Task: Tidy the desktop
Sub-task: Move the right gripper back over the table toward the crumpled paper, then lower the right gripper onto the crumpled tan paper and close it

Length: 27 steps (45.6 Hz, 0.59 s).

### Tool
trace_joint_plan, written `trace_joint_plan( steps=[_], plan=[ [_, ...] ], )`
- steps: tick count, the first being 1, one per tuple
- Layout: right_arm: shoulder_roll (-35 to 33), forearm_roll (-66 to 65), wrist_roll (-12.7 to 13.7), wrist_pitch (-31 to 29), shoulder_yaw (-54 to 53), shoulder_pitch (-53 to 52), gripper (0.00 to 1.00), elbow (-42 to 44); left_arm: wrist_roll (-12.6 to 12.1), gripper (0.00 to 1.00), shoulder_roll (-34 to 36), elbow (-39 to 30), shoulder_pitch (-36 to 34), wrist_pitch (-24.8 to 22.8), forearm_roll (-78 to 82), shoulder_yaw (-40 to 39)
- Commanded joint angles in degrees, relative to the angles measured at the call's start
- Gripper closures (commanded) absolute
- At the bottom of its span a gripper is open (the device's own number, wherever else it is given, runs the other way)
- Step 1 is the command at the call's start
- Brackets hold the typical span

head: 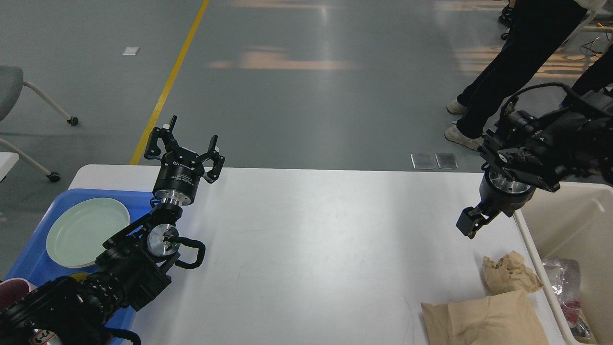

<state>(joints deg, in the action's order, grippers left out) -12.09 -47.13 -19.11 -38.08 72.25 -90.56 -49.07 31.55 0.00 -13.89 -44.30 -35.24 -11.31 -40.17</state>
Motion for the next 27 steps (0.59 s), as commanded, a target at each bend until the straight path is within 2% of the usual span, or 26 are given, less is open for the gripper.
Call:
trace_joint_plan(
  steps=[1, 27],
  plan=[
    [-1.9, 0.2, -0.1, 0.5, 0.0, 3.9, 0.00, 1.9, 0.0, 0.04, 0.0, 0.0, 0.0, 0.0, 0.0, 0.0],
    [-5.9, 4.5, 0.0, 7.1, -0.3, 12.9, 0.00, 2.9, 0.0, 0.04, 0.0, 0.0, 0.0, 0.0, 0.0, 0.0]
  ],
)
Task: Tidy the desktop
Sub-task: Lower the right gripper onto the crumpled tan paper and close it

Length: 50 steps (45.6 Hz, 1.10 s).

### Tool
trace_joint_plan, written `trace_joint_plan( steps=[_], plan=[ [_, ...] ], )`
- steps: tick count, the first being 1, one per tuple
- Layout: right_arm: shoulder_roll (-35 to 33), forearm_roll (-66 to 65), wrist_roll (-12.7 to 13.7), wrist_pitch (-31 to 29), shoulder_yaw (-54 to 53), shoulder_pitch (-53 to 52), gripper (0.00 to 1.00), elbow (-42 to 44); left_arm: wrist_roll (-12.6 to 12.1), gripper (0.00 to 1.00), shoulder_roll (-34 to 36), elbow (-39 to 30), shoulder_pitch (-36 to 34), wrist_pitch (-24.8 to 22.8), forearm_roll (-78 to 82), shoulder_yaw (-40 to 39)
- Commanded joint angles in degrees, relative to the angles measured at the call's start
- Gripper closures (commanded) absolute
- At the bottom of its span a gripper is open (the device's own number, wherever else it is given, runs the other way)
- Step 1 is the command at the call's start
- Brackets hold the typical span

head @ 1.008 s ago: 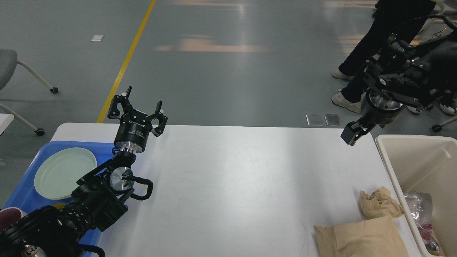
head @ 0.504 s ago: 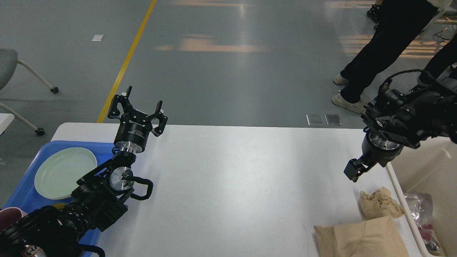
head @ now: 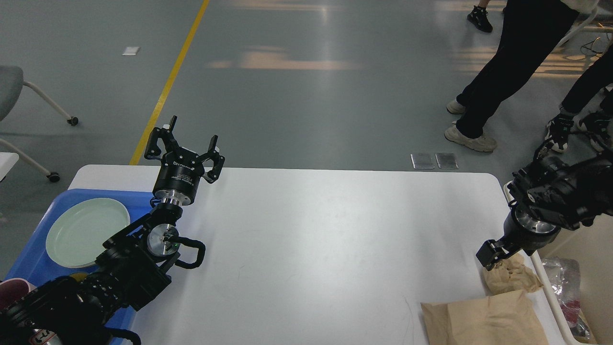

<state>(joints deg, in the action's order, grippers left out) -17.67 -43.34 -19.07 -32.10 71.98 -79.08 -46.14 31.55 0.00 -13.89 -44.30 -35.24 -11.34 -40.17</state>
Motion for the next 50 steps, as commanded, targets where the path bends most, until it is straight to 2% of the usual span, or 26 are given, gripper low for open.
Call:
trace_joint_plan(
  steps=[1, 15, 26, 34, 45, 47, 50],
  plan=[
    [-0.3, 0.8, 0.0, 1.4, 0.0, 1.8, 0.00, 0.0, 0.0, 0.04, 0.0, 0.0, 0.0, 0.1, 0.0, 0.0],
    [-1.5, 1.1, -0.1, 5.5, -0.7, 6.3, 0.00, 0.9, 0.0, 0.04, 0.0, 0.0, 0.0, 0.0, 0.0, 0.0],
    [-2.3, 1.2, 0.0, 5.6, -3.7, 7.0, 0.02, 1.8, 0.0, 0.04, 0.0, 0.0, 0.0, 0.0, 0.0, 0.0],
    [-2.5, 2.4, -0.1, 6.2, -3.9, 6.9, 0.09, 1.8, 0.0, 0.04, 0.0, 0.0, 0.0, 0.0, 0.1, 0.0],
    [-2.5, 8.3, 0.0, 5.8, -3.3, 7.0, 0.37, 1.8, 0.0, 0.04, 0.0, 0.0, 0.0, 0.1, 0.1, 0.0],
    [-2.6, 9.2, 0.1, 5.6, -3.0, 7.0, 0.48, 1.8, 0.0, 0.04, 0.0, 0.0, 0.0, 0.0, 0.0, 0.0],
    [-2.6, 9.8, 0.0, 5.5, -2.7, 7.0, 0.70, 1.8, 0.0, 0.04, 0.0, 0.0, 0.0, 0.0, 0.0, 0.0]
  ],
)
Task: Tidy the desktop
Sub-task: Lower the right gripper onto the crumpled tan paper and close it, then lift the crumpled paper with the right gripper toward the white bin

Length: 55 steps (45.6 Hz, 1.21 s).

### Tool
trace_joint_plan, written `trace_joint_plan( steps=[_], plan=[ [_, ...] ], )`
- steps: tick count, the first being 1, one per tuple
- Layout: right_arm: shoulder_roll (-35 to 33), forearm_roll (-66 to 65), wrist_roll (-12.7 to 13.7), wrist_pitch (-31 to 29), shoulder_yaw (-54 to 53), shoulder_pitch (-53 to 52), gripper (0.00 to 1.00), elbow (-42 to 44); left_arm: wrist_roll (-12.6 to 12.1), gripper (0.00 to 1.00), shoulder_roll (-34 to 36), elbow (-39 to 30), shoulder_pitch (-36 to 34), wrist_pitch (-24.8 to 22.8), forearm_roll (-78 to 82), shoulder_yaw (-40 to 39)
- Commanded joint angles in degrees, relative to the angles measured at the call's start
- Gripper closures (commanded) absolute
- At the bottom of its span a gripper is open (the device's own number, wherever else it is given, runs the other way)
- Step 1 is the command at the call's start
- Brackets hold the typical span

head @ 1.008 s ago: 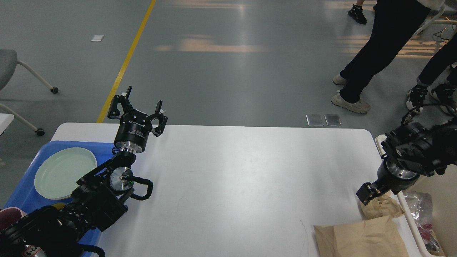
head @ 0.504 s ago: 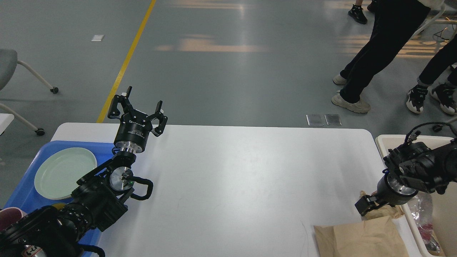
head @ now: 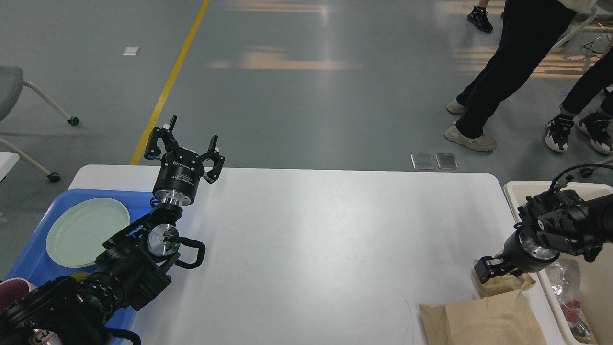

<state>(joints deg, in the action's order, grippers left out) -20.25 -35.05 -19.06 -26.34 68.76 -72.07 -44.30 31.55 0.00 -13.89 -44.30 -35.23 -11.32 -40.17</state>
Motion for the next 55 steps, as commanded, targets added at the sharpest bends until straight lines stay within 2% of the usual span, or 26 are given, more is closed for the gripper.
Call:
trace_joint_plan(
  steps=[1, 4, 9, 20, 26, 38, 47, 55],
  plan=[
    [-0.1, 1.5, 0.1, -0.3, 0.5, 0.0, 0.75, -0.1, 0.0, 0.04, 0.0, 0.0, 0.0, 0.0, 0.0, 0.0],
    [-0.2, 1.5, 0.1, -0.4, 0.8, 0.0, 0.90, -0.1, 0.0, 0.04, 0.0, 0.0, 0.0, 0.0, 0.0, 0.0],
    [-0.2, 1.5, 0.1, -0.5, 0.8, 0.0, 1.00, -0.2, 0.0, 0.04, 0.0, 0.0, 0.0, 0.0, 0.1, 0.0],
    [-0.3, 1.7, 0.1, -0.7, 0.6, -0.3, 1.00, -0.2, 0.0, 0.04, 0.0, 0.0, 0.0, 0.0, 0.1, 0.0],
    [-0.4, 6.6, 0.1, -1.1, 0.8, -1.8, 1.00, -0.3, 0.0, 0.04, 0.0, 0.0, 0.0, 0.0, 0.0, 0.0],
    [-2.6, 16.1, -0.1, -12.1, 0.8, -11.8, 1.00, -0.3, 0.0, 0.04, 0.0, 0.0, 0.0, 0.0, 0.1, 0.0],
    [-5.1, 17.2, -0.1, -20.2, 0.9, -22.9, 1.00, -0.3, 0.0, 0.04, 0.0, 0.0, 0.0, 0.0, 0.1, 0.0],
    [-6.7, 17.1, -0.1, -23.3, 1.1, -32.4, 1.00, -0.2, 0.0, 0.04, 0.0, 0.0, 0.0, 0.0, 0.0, 0.0]
  ],
)
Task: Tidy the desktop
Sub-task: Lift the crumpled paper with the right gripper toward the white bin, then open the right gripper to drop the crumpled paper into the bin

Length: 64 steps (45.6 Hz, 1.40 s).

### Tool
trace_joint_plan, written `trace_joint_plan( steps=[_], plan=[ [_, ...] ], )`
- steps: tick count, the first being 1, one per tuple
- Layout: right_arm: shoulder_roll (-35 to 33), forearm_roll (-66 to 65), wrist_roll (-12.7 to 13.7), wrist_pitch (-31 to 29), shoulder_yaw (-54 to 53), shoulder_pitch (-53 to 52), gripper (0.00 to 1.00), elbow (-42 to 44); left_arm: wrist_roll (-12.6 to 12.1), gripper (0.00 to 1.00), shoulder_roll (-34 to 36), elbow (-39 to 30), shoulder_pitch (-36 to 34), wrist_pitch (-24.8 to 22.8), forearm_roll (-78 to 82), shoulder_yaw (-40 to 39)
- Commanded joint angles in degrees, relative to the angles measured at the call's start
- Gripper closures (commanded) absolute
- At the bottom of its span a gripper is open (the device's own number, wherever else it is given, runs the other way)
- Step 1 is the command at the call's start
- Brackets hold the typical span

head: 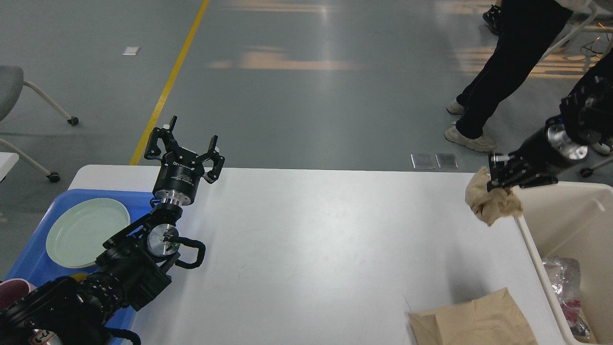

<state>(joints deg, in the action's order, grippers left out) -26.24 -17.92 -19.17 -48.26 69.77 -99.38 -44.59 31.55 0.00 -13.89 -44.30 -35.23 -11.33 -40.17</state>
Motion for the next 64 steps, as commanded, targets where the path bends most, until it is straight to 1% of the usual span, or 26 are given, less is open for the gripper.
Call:
trace_joint_plan(
  steps=[1, 8, 16, 22, 28, 36, 40, 46, 55, 60, 64],
  plan=[
    [-0.7, 0.0, 0.0, -1.4, 0.4, -6.3, 1.00, 0.2, 0.0, 0.04, 0.0, 0.0, 0.0, 0.0, 0.0, 0.0],
    [-0.5, 0.0, 0.1, -1.1, 5.0, -11.4, 1.00, 1.6, 0.0, 0.04, 0.0, 0.0, 0.0, 0.0, 0.0, 0.0],
    [-0.9, 0.3, 0.1, 0.5, 10.3, -10.7, 1.00, 7.0, 0.0, 0.04, 0.0, 0.0, 0.0, 0.0, 0.0, 0.0],
    [-5.0, 0.3, 0.1, 4.0, 10.8, -8.9, 1.00, 9.5, 0.0, 0.04, 0.0, 0.0, 0.0, 0.0, 0.0, 0.0],
    [-8.6, 0.3, 0.1, 10.8, 12.0, -5.9, 1.00, 10.6, 0.0, 0.04, 0.0, 0.0, 0.0, 0.0, 0.0, 0.0],
    [-13.0, 0.3, 0.1, 23.9, 11.5, 1.2, 1.00, 10.7, 0.0, 0.04, 0.0, 0.0, 0.0, 0.0, 0.0, 0.0],
    [-14.8, 0.7, 0.1, 29.4, 10.9, 4.9, 1.00, 10.7, 0.0, 0.04, 0.0, 0.0, 0.0, 0.0, 0.0, 0.0],
    [-16.8, 7.2, 0.1, 36.5, 9.4, 10.5, 1.00, 10.7, 0.0, 0.04, 0.0, 0.0, 0.0, 0.0, 0.1, 0.0],
    [-17.1, 16.6, -0.2, 48.2, 5.6, 19.1, 1.00, 10.8, 0.0, 0.04, 0.0, 0.0, 0.0, 0.0, 0.0, 0.0],
    [-17.1, 19.7, -0.4, 52.6, 1.3, 24.2, 1.00, 10.8, 0.0, 0.04, 0.0, 0.0, 0.0, 0.1, 0.1, 0.0],
    [-17.1, 21.9, -0.4, 54.3, -2.9, 28.4, 1.00, 10.8, 0.0, 0.04, 0.0, 0.0, 0.0, 0.0, 0.0, 0.0]
  ],
)
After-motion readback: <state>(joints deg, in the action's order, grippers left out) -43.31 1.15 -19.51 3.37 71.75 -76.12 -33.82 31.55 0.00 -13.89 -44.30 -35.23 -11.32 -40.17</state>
